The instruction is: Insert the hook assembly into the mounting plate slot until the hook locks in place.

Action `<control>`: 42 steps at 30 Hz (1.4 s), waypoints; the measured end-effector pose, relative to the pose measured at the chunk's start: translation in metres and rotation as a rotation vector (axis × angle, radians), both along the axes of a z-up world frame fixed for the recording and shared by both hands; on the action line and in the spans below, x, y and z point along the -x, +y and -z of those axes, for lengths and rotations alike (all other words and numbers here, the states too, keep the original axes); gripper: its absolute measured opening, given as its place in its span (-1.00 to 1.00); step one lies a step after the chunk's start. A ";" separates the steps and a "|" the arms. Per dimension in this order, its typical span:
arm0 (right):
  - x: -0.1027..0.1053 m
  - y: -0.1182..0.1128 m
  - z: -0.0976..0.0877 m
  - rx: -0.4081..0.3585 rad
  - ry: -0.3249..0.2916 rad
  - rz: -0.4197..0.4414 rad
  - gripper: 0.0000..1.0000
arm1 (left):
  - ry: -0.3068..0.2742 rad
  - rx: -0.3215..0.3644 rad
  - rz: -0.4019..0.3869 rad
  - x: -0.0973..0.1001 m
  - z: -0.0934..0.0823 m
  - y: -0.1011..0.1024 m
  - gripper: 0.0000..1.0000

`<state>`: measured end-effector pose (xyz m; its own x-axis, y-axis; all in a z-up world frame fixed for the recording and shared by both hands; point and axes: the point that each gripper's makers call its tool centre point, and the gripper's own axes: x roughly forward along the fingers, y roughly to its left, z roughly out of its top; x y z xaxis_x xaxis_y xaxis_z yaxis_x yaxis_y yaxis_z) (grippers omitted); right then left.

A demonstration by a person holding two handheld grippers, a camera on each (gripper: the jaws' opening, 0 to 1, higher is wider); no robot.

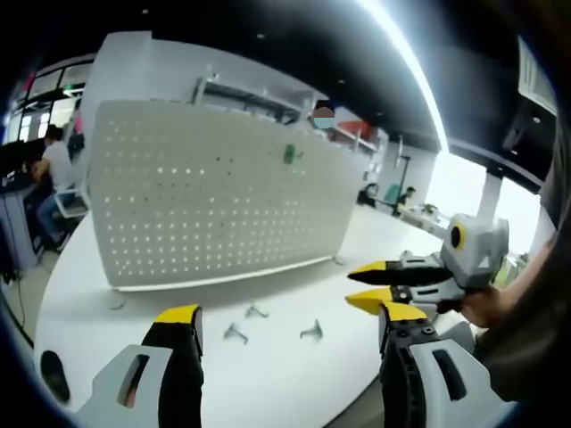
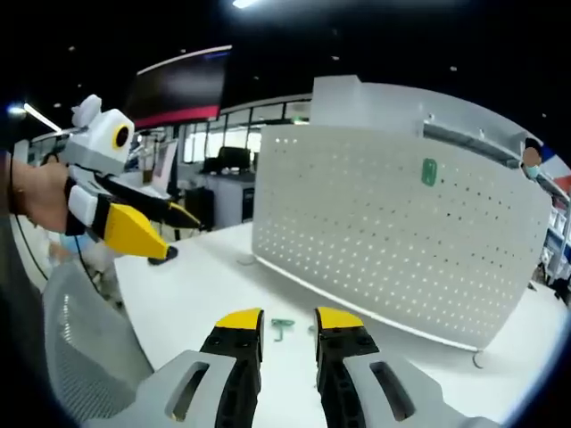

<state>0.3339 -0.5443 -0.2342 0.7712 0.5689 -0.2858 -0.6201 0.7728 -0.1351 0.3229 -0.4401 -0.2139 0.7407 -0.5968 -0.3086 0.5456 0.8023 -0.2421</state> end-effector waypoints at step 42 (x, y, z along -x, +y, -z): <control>-0.023 0.027 0.087 0.063 0.275 -0.137 -0.54 | 0.077 -0.024 -0.024 0.001 0.025 0.017 0.61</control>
